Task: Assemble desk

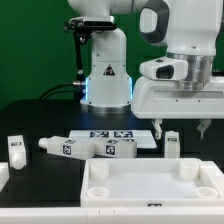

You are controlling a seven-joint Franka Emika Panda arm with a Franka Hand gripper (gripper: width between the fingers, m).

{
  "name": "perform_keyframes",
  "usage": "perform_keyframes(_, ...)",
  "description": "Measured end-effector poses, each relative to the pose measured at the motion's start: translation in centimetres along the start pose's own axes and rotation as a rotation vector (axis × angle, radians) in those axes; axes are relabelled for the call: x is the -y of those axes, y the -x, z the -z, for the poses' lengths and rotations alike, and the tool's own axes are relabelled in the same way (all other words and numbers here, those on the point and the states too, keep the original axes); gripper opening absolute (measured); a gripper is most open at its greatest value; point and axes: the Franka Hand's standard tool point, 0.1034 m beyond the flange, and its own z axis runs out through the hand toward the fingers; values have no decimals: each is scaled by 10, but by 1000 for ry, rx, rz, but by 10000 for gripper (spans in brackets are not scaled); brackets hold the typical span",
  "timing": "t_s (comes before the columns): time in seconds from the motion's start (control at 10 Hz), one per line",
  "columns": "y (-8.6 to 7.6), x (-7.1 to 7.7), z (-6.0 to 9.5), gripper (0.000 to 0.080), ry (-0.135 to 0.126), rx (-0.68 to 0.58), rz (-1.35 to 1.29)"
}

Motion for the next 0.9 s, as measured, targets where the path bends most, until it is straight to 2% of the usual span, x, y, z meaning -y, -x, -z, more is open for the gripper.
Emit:
perform_keyframes(0.2, 2, 0, -1, 649, -10, 22, -81)
perform_keyframes(0.5, 5, -10, -5, 649, -33, 234, -187)
perform_keyframes(0.6, 7, -14, -3, 649, -28, 351, -200)
perform_keyframes(0.7, 1, -16, -5, 649, -25, 391, -202)
perform_keyframes(0.9, 5, -20, -6, 649, -14, 497, -204)
